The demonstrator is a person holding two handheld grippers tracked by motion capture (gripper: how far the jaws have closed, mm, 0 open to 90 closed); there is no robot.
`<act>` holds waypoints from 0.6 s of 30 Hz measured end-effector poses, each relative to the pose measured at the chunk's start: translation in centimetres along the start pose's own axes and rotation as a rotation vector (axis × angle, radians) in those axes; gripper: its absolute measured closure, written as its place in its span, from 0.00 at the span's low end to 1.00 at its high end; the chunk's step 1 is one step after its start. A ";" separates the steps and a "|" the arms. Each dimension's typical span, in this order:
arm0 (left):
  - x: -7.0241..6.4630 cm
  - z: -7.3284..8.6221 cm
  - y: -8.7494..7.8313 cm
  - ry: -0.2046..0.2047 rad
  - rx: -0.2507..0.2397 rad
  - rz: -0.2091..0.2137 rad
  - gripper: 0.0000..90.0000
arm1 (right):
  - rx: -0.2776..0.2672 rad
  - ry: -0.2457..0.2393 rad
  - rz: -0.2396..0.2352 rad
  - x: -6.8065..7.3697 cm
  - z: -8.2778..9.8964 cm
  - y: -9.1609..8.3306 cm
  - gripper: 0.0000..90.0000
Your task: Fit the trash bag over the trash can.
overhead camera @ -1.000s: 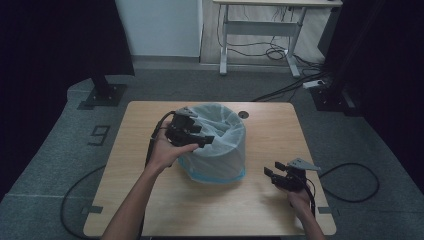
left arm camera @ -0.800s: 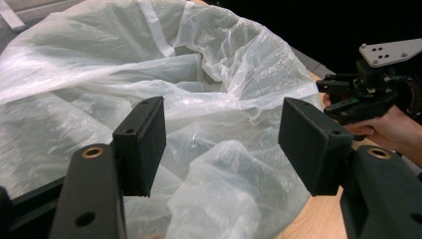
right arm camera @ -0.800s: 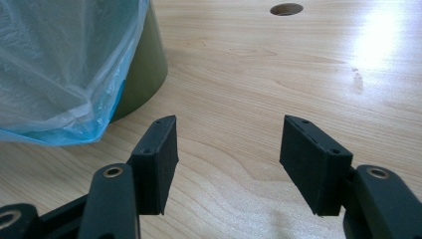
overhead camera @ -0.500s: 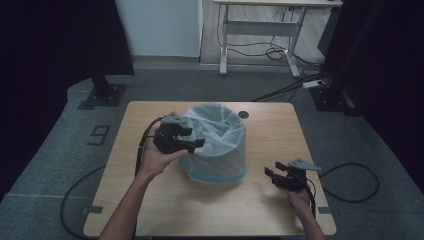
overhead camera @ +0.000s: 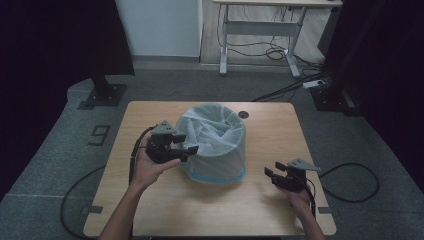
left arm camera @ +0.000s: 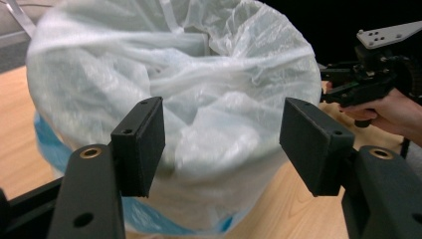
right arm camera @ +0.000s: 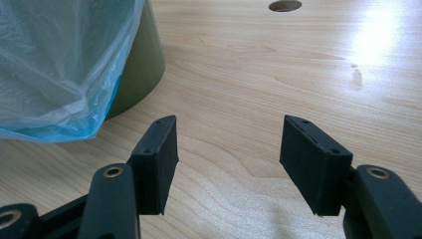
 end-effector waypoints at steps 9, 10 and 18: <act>1.0 2.5 -1.3 -0.018 -0.026 -0.033 0.38 | 0.011 -0.008 0.003 0.1 0.3 0.3 0.43; 1.2 2.9 -1.5 -0.020 -0.025 -0.041 0.38 | 0.014 -0.010 0.002 0.1 0.3 0.3 0.43; 2.9 6.1 -1.9 -0.064 -0.005 -0.064 0.38 | 0.021 -0.013 0.004 0.3 0.5 0.5 0.43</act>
Point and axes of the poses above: each handheld gripper's, and its own axes: y roughly forward along the jaws, z roughly out of its underside, x roughly to its left, the point moved 8 cm from there along y, roughly forward along the jaws, and after that the axes turned 4 degrees about -y, right-handed, at the moved point
